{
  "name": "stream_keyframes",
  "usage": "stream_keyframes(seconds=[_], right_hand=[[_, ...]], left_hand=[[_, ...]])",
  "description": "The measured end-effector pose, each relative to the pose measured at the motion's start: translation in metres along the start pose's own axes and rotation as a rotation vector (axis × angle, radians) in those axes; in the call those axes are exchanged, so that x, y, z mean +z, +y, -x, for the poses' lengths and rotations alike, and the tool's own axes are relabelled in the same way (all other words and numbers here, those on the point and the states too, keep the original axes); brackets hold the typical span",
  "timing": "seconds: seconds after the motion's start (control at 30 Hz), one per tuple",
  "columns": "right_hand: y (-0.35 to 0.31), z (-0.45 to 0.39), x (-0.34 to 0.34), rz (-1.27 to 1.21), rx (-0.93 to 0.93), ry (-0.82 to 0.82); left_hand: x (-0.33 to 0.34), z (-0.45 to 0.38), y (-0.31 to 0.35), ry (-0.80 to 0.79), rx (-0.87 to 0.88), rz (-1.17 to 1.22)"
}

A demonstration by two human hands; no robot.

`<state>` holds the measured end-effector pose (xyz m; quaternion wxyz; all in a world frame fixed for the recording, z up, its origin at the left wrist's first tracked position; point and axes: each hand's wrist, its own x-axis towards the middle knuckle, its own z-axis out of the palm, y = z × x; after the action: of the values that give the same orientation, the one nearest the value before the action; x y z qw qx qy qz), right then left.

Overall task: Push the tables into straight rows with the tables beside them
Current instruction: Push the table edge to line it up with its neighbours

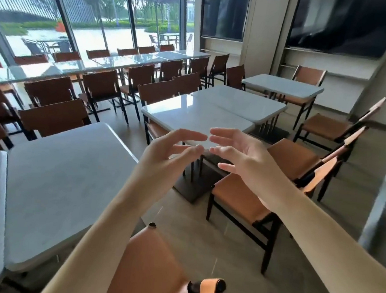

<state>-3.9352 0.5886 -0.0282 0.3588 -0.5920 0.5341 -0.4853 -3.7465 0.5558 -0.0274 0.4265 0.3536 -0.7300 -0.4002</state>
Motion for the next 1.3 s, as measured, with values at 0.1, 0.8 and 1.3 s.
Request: stream_keyframes(seconds=[0.1,0.8,1.3], right_hand=[[0.005,-0.019,-0.027,0.014,-0.006,0.019],[0.079,-0.183,-0.266,0.003,0.0,0.031],[0.121,-0.244,-0.358,-0.154,0.142,0.127]], left_hand=[[0.02,-0.029,0.002,0.005,0.009,-0.029],[0.201,-0.274,0.004,0.117,0.003,-0.017],[0.284,-0.397,-0.03,-0.051,0.037,0.063]])
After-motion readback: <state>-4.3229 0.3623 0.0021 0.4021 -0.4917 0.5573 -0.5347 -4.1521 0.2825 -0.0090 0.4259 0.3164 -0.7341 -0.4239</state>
